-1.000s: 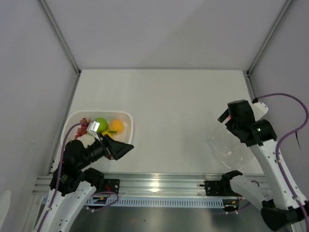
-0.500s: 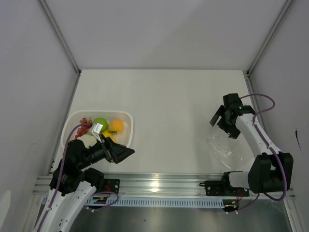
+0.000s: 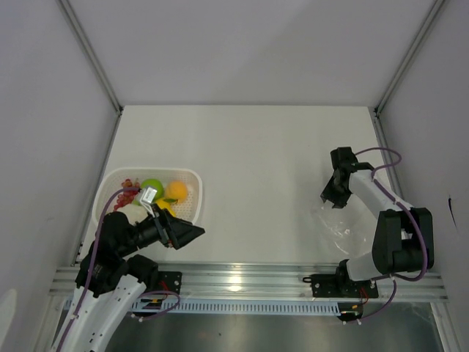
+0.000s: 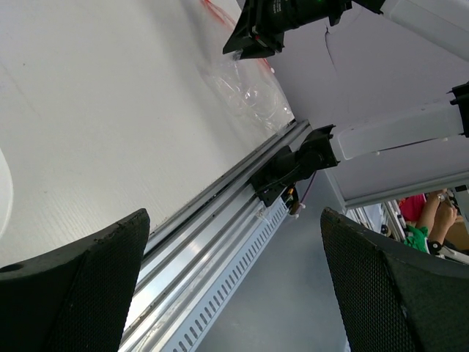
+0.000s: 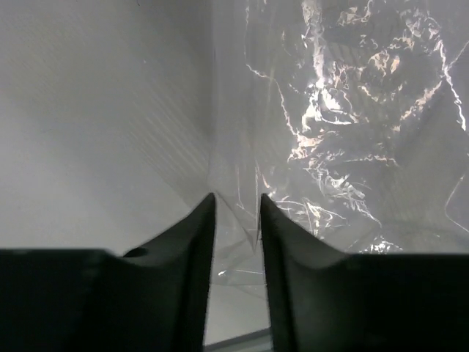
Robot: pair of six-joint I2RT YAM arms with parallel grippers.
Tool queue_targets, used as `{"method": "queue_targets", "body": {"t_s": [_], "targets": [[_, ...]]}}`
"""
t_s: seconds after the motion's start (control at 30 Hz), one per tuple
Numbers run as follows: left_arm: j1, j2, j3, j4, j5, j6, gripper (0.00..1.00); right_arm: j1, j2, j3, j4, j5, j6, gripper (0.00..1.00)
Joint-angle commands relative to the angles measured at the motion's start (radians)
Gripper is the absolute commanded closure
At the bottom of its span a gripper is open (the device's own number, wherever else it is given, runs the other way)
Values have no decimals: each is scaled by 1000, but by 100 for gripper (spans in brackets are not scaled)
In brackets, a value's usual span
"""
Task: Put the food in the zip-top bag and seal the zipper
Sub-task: Pick up the zipper food storage bag at the center of the board.
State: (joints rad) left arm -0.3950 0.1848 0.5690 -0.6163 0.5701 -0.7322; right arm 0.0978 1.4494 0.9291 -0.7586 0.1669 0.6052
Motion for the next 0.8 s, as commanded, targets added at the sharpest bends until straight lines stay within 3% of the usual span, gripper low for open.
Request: {"method": "queue_targets", "body": {"t_s": [0.0,0.03,0.13,0.27,0.5,0.63,0.67,0.7,0.73,0.77], "targets": [[1,7,11,4,25,14,1,22,6,4,54,3,-30,72],[1,5,9,3,27,16,1,29,17,16,58,2,-41,84],[-1,2,15,-8,17,17,0,66,66,46,44,17,-82,100],[1,-2,15,-13,16,14,0,195,136,155,4,68,-180,100],[-1,-4,-7,10,24,-3,1,745,232,264,-39,281,-465,100],[1,-5,-12,20,30,-9,1,887,227,223,-22,299,-509,98],[1,-4,-14,20,30,-7,1,890,220,212,-21,290,-498,85],[1,-2,-14,21,31,-9,1,890,192,188,-21,292,-483,63],[1,-2,-14,21,33,-9,1,890,175,176,-24,312,-460,22],[1,-2,-12,23,34,-7,1,889,157,163,-28,347,-417,4]]}}
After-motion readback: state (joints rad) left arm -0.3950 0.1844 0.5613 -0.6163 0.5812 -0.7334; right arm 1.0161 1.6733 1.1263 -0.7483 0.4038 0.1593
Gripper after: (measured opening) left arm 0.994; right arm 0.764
